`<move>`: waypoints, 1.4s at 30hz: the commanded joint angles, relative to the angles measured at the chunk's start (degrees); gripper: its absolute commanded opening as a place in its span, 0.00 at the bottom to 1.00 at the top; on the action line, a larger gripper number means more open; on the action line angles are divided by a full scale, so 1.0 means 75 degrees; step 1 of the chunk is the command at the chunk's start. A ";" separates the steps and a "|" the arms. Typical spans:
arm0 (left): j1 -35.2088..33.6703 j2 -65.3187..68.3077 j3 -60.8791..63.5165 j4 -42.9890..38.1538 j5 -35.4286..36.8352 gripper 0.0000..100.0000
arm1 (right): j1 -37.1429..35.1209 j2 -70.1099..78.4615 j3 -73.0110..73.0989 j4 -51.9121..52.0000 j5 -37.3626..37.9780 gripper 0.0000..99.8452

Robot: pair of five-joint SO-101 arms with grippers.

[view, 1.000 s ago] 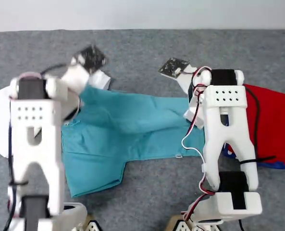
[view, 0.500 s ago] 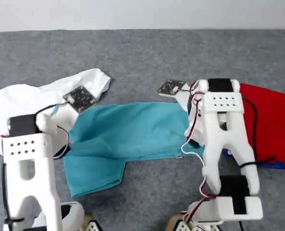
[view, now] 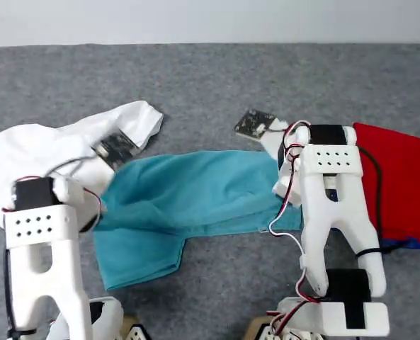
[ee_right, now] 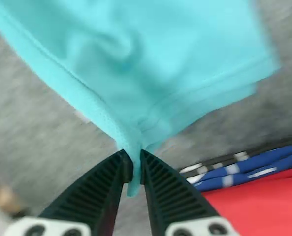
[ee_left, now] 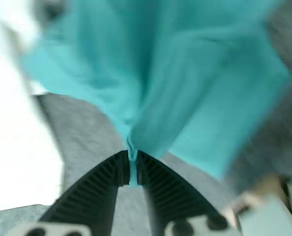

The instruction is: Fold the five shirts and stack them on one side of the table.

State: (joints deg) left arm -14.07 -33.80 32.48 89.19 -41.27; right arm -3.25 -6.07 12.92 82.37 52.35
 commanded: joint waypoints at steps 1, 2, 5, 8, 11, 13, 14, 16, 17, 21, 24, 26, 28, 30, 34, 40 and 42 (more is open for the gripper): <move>-0.0141 0.0035 -0.0604 -0.1723 0.0692 0.00 | 0.0135 -0.0275 -0.0692 -0.1295 -0.0293 0.01; -0.0164 0.0129 -0.0791 -0.2168 0.0832 0.00 | 0.0135 -0.0205 -0.0821 -0.1682 -0.0340 0.01; -0.0152 0.0574 -0.1366 -0.3470 0.1137 0.00 | 0.0147 0.0100 -0.1196 -0.2643 -0.0352 0.01; -0.0129 0.1184 -0.2045 -0.4700 0.1278 0.00 | 0.0182 0.0486 -0.1676 -0.3347 -0.0363 0.01; -0.0129 0.1864 -0.2866 -0.5533 0.1278 0.00 | 0.0229 0.0838 -0.2157 -0.3897 -0.0363 0.01; -0.0117 0.2227 -0.3452 -0.5814 0.1278 0.00 | 0.0229 0.0979 -0.2462 -0.4190 -0.0375 0.01; -0.0105 0.2368 -0.3780 -0.5837 0.1278 0.00 | 0.0240 0.1026 -0.2661 -0.4249 -0.0434 0.01; 0.0000 0.2426 -0.4448 -0.5685 0.1278 0.00 | 0.0252 0.0955 -0.3153 -0.4144 -0.0715 0.01; 0.0047 0.2415 -0.4788 -0.5486 0.1278 0.00 | 0.0264 0.0862 -0.3434 -0.3956 -0.0809 0.01; 0.0070 0.2075 -0.6253 -0.4196 0.1278 0.00 | 0.0393 0.0158 -0.4442 -0.2772 -0.0844 0.01; 0.0223 0.1664 -0.7133 -0.3329 0.1278 0.00 | 0.0498 -0.0486 -0.4888 -0.2104 -0.0809 0.01; 0.0258 0.1360 -0.7566 -0.2954 0.1278 0.00 | 0.0674 -0.0920 -0.5052 -0.1764 -0.0809 0.01; 0.0258 0.1067 -0.7930 -0.2790 0.1278 0.00 | 0.0768 -0.1424 -0.5169 -0.1553 -0.0797 0.01; 0.0199 0.0809 -0.8211 -0.2790 0.1254 0.00 | 0.0967 -0.1987 -0.5193 -0.1354 -0.0551 0.01; 0.0188 0.0211 -0.8832 -0.2673 0.1219 0.00 | 0.1354 -0.3218 -0.5193 -0.1026 -0.0117 0.01; 0.0188 -0.0281 -0.9618 -0.2403 0.0703 0.00 | 0.1694 -0.4577 -0.5134 -0.0744 0.0668 0.01; 0.0188 -0.0281 -0.9594 -0.2391 0.0527 0.00 | 0.1670 -0.4636 -0.4958 -0.0756 0.0774 0.01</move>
State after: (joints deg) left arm -12.31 -35.65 -38.29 70.99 -35.38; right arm 7.91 -39.91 -23.30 76.48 56.48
